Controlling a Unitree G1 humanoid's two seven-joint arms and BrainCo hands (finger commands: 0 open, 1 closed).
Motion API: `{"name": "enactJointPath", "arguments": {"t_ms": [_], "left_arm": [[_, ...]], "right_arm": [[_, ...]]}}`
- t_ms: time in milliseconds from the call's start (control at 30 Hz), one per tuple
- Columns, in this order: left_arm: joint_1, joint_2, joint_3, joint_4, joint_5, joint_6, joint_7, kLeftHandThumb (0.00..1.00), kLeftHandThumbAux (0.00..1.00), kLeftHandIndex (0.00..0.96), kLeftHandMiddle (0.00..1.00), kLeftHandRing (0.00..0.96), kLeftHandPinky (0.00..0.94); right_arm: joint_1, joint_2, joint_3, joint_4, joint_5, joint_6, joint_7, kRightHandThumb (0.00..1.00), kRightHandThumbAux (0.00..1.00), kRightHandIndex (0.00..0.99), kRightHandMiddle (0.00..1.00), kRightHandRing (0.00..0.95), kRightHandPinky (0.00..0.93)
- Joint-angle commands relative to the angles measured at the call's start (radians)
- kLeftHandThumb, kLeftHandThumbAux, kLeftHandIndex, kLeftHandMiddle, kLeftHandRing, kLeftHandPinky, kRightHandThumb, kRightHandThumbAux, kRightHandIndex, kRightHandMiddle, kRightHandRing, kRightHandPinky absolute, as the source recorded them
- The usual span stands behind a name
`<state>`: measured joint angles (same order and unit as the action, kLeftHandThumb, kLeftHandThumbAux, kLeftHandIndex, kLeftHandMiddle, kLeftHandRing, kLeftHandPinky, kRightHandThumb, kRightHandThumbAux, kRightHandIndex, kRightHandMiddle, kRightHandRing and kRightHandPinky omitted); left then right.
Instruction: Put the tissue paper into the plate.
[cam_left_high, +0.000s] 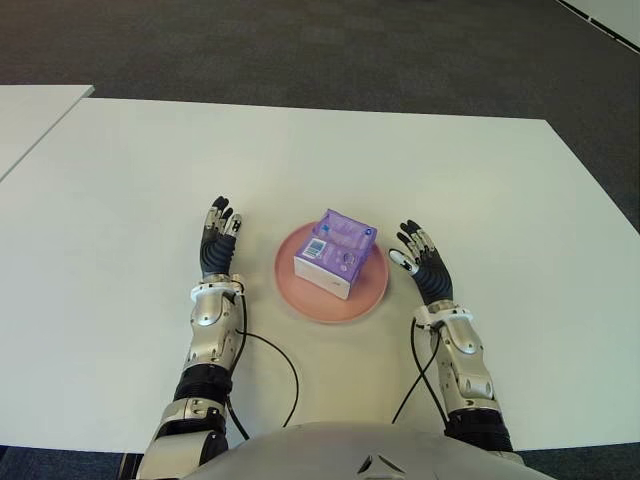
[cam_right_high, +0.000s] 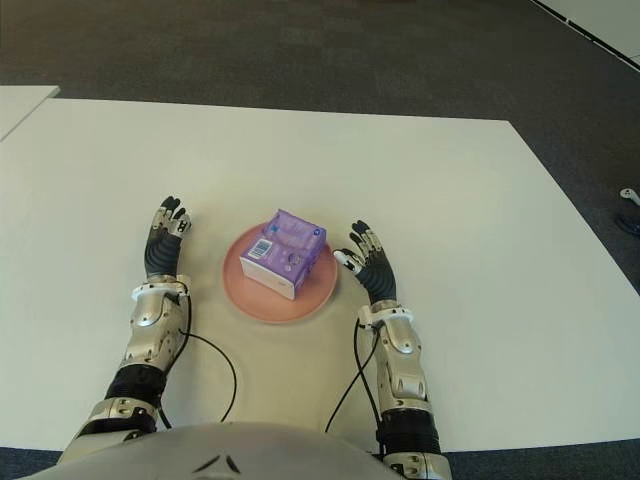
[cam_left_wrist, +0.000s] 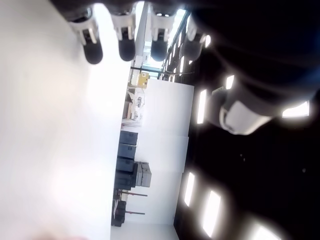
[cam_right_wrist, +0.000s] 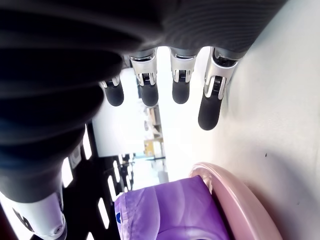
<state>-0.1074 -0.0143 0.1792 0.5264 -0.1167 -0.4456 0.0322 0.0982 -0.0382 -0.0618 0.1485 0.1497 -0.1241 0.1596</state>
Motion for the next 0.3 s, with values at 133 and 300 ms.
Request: {"name": "enactJointPath", "arguments": {"t_ms": [133, 300], "left_arm": [[0.035, 0.016, -0.010, 0.008, 0.035, 0.034, 0.010, 0.000, 0.564, 0.000, 0.000, 0.000, 0.000], [0.038, 0.025, -0.019, 0.006, 0.046, 0.035, -0.004, 0.000, 0.558, 0.000, 0.000, 0.000, 0.000]], "right_arm": [[0.048, 0.030, -0.010, 0.091, -0.030, -0.031, -0.060, 0.035, 0.710, 0.000, 0.001, 0.000, 0.000], [0.048, 0.048, -0.009, 0.114, -0.047, -0.100, -0.087, 0.028, 0.707, 0.000, 0.000, 0.000, 0.000]]}}
